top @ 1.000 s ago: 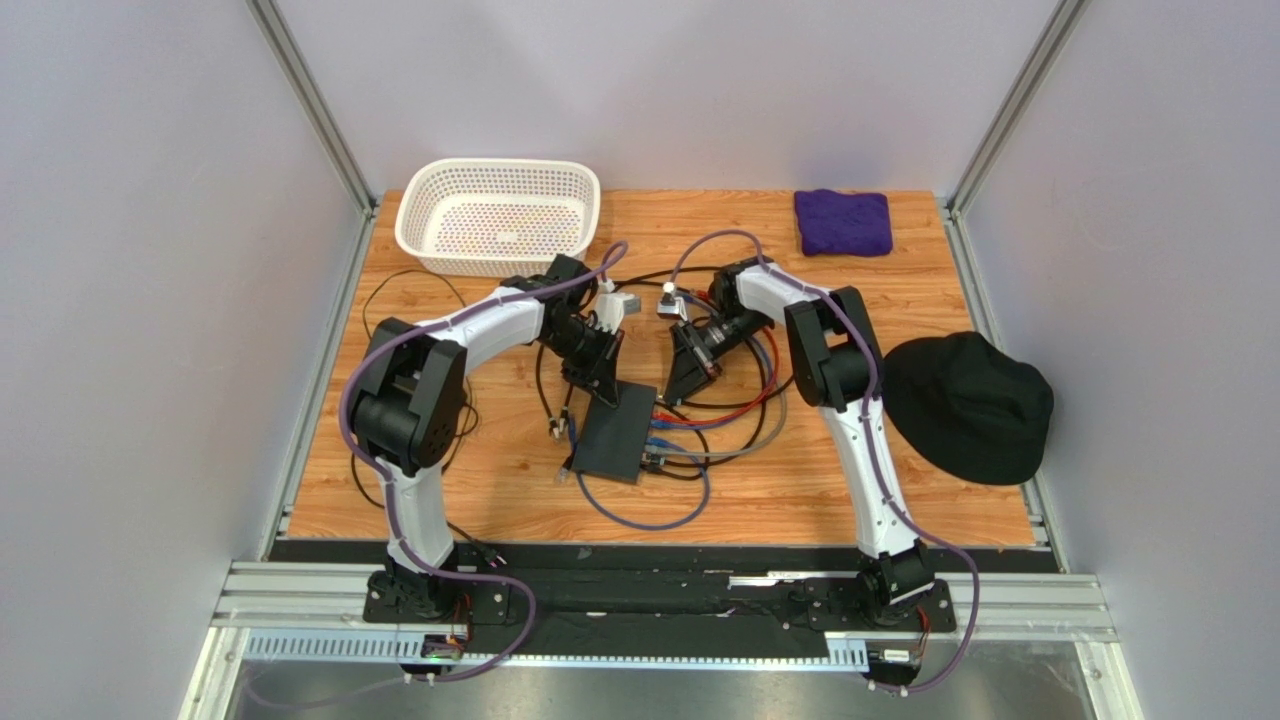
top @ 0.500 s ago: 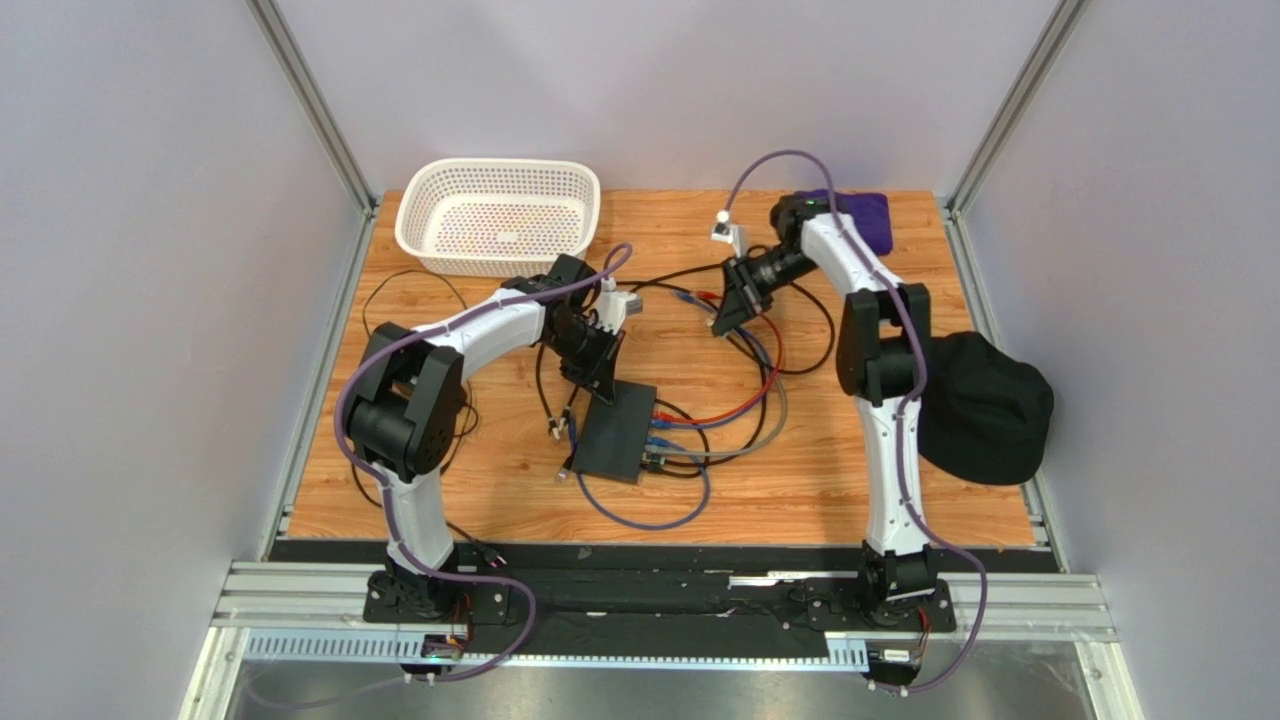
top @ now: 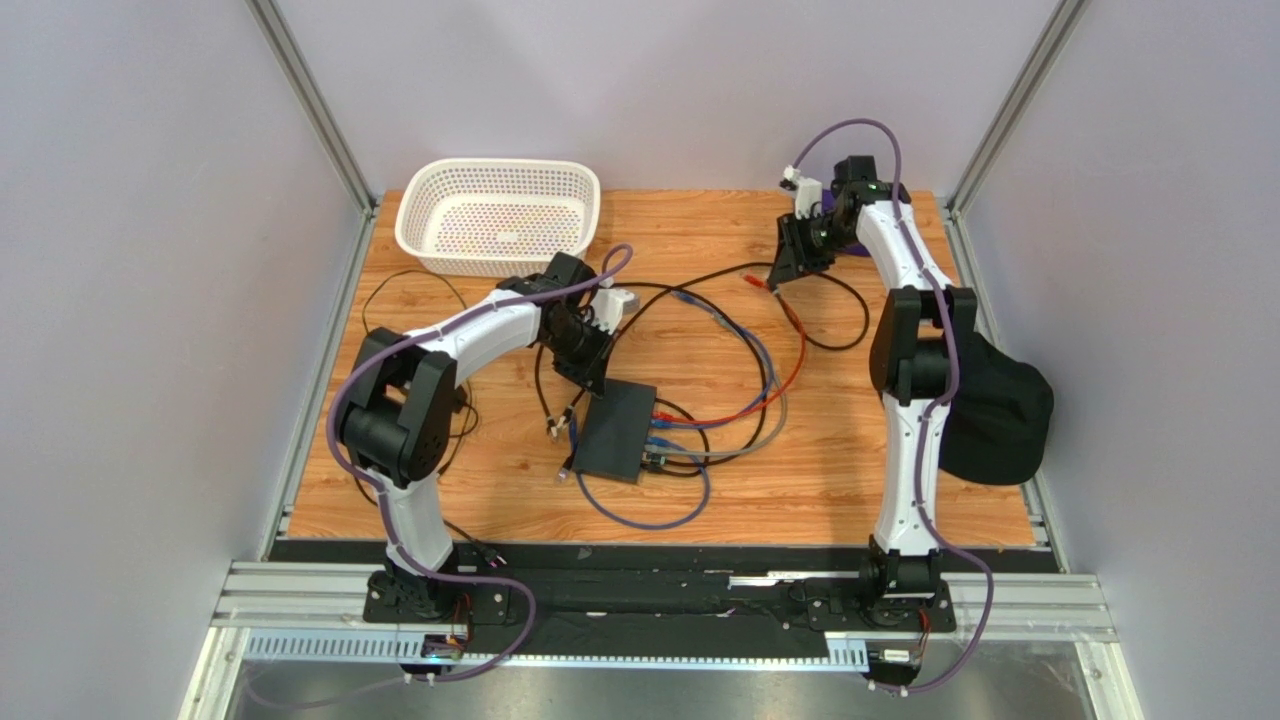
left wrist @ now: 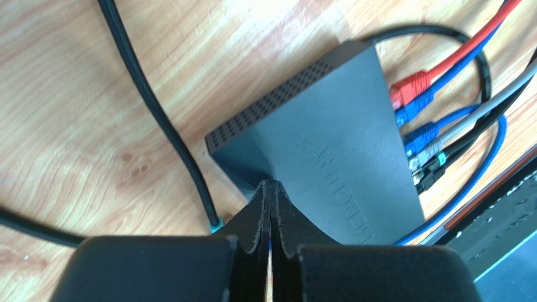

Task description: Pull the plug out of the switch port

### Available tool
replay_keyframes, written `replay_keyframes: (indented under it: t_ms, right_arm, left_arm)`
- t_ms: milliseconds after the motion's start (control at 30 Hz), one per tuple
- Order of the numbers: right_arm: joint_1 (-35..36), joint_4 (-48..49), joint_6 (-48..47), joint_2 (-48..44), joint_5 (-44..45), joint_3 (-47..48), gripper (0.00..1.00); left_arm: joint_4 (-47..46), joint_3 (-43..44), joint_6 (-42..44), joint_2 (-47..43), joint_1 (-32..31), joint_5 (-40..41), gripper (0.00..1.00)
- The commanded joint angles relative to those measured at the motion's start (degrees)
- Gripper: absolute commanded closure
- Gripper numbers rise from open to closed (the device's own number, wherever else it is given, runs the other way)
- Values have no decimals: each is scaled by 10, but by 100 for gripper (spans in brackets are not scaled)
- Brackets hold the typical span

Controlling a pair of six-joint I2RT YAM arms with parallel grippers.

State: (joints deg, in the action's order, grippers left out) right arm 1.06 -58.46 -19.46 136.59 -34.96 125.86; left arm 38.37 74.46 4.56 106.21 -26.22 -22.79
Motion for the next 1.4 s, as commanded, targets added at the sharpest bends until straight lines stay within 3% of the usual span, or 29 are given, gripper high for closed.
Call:
replay_keyframes:
  t_ms: [0,67,233,400,467,567,633,833,1367]
  right_arm:
    - [30,62,47,3,45,34,51]
    - [39,65,53,-14,35,40,44]
    - [57,63,47,-107,-70,-1,41]
    - [87,75,18,-189,-175,-212,39]
    - [111,59,-13,-200,-197,-256,39]
    - [142,-1,-54,-180,-244,-307,41]
    - [163,-37,-65,-165,-267,-314,42]
    - [192,-66,-78,-109,-297,-304,48]
    - [213,-32,-31,-39,-297,-282,49]
  left_arm:
    - [10,-20,31,-38,2,17,100]
    - [14,-22,38,-50,2,10,100]
    - [28,-18,55,-65,2,-16,100]
    - [33,-19,67,-89,2,-95,98]
    - [35,-22,73,-91,2,-141,93]
    - [35,-29,75,-84,1,-148,83]
    - [36,-33,70,-78,0,-137,75]
    - [29,-45,50,-43,0,-117,66]
    - [21,-77,41,35,-3,-57,60]
